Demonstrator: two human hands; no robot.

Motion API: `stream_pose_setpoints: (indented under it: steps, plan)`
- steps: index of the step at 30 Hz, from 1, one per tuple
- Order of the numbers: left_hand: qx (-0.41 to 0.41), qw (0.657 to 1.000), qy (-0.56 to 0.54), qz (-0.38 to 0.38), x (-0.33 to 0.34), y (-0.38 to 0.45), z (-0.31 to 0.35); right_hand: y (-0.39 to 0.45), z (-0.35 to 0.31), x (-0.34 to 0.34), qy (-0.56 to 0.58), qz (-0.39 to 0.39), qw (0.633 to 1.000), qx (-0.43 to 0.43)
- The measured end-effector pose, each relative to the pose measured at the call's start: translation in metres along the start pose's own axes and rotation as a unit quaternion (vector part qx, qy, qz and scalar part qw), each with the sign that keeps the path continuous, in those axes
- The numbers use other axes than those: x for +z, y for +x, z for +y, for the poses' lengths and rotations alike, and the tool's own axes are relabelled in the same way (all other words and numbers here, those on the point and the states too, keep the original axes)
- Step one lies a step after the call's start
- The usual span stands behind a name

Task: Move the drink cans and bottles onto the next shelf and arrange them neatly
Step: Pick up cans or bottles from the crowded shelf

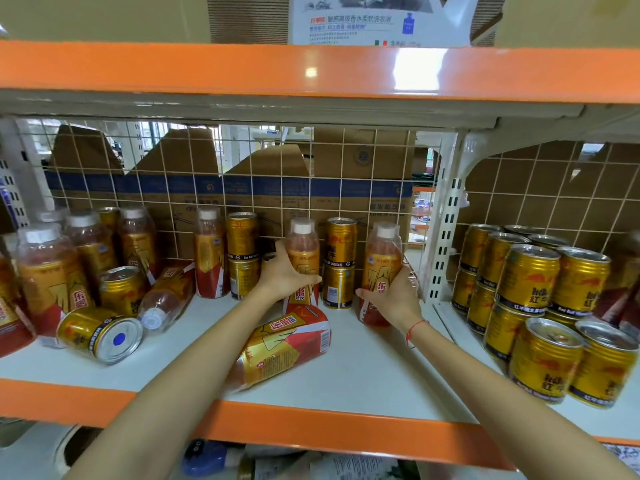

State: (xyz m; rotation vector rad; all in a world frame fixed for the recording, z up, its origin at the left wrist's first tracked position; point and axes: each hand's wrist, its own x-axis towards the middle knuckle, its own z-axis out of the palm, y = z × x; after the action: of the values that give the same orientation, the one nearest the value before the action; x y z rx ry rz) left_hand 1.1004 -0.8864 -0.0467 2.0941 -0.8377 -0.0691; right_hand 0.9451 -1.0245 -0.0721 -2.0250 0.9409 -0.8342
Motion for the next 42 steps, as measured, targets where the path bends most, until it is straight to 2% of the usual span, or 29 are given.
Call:
stream_pose_setpoints:
  steps: [6,9,12,18,22,30,42]
  plan:
    - [-0.022,0.993,0.067,0.098,0.005,-0.005,0.008,0.002,-0.012,0.003,-0.047,0.068,0.996,0.019]
    - [-0.013,0.986,0.096,0.135,0.006,-0.005,0.02,0.005,-0.02,0.0,-0.069,0.091,0.993,-0.002]
    - [-0.026,0.984,0.123,0.125,0.006,-0.005,0.027,0.006,-0.026,-0.004,-0.1,0.078,0.992,-0.007]
    - [-0.026,0.987,0.099,0.121,0.003,-0.012,0.03,-0.001,-0.035,-0.008,-0.105,0.078,0.991,0.002]
    - [-0.015,0.989,0.086,0.122,-0.001,-0.027,0.034,-0.012,-0.04,-0.012,-0.128,0.076,0.989,-0.023]
    - [0.036,0.986,0.08,0.142,-0.035,-0.043,0.063,-0.027,-0.066,-0.035,-0.123,0.052,0.989,-0.059]
    - [0.023,0.989,0.07,0.131,-0.063,-0.099,0.09,-0.068,-0.085,-0.079,-0.102,0.026,0.992,-0.069]
